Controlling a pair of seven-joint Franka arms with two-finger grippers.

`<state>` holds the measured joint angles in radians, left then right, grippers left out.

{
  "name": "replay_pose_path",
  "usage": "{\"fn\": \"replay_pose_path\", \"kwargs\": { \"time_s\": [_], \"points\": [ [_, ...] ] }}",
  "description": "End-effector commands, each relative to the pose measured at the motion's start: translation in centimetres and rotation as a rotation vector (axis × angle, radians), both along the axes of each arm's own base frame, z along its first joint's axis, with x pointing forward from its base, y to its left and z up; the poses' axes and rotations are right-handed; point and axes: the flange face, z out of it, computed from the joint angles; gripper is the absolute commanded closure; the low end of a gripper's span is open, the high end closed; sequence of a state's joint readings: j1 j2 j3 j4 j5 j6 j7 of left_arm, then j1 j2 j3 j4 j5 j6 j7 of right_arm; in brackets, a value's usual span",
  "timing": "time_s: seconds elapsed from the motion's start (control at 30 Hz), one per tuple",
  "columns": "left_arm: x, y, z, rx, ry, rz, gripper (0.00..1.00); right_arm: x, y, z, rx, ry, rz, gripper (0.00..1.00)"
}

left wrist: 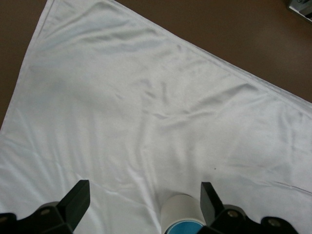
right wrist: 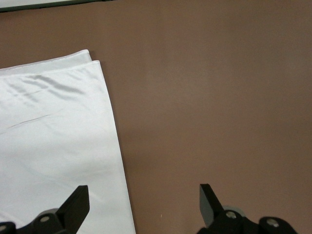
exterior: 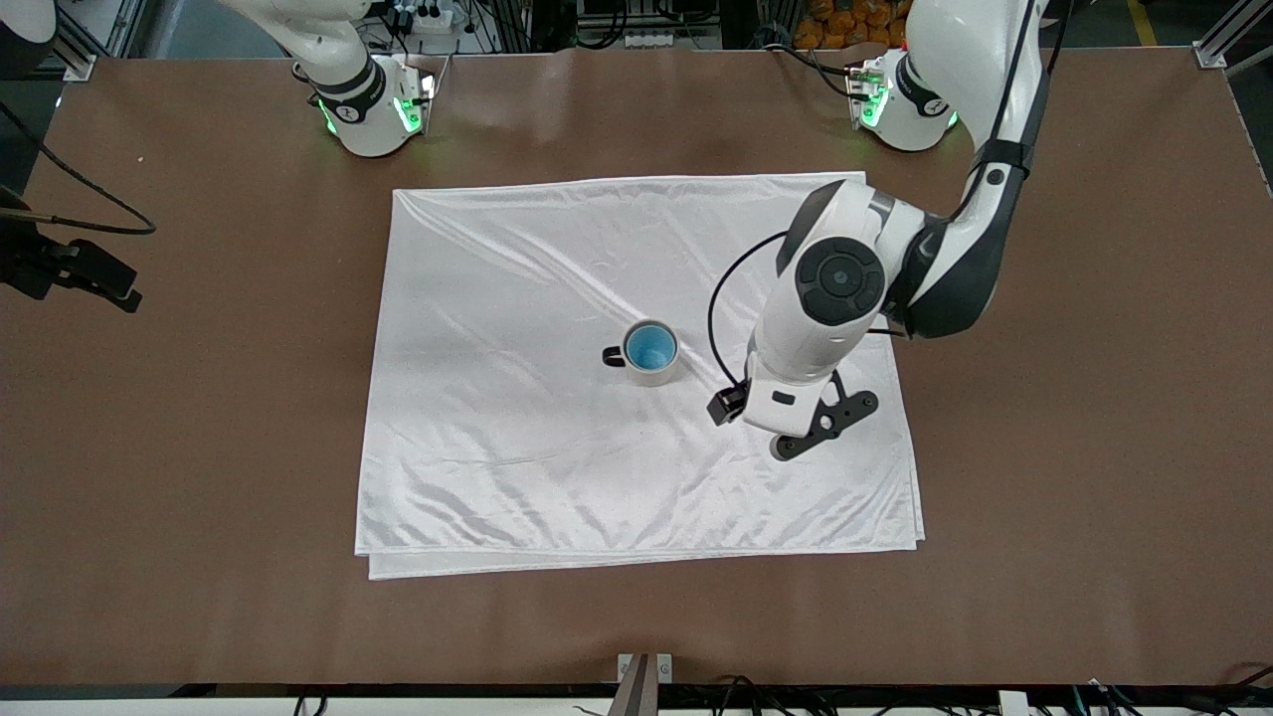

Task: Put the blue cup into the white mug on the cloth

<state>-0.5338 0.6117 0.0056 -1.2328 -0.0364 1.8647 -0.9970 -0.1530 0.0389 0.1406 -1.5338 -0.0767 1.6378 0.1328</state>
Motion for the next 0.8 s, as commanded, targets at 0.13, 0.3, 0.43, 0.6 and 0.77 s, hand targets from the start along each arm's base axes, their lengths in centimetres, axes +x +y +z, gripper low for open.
{"fn": "replay_pose_path", "kwargs": {
  "time_s": [0.13, 0.3, 0.43, 0.6, 0.77],
  "points": [
    [1.8, 6.1, 2.4, -0.001, 0.017, -0.032, 0.0, 0.4, -0.3, 0.3, 0.002, 0.004, 0.001, 0.0],
    [2.9, 9.9, 2.9, 0.005, 0.039, -0.047, 0.0, 0.4, -0.3, 0.3, 0.004, 0.002, -0.002, 0.0],
    [3.9, 13.4, 3.0, 0.009, 0.056, -0.075, 0.0, 0.5, -0.5, 0.2, 0.01, 0.005, -0.003, 0.0],
    [4.6, 18.7, 4.5, 0.001, 0.062, -0.108, 0.0, 0.5, -0.5, 0.2, 0.032, 0.005, -0.009, 0.0],
    [4.3, 25.4, 6.6, -0.038, 0.051, -0.159, 0.0, 0.5, -0.3, 0.0, 0.037, 0.009, -0.014, 0.0]
  ]
}}
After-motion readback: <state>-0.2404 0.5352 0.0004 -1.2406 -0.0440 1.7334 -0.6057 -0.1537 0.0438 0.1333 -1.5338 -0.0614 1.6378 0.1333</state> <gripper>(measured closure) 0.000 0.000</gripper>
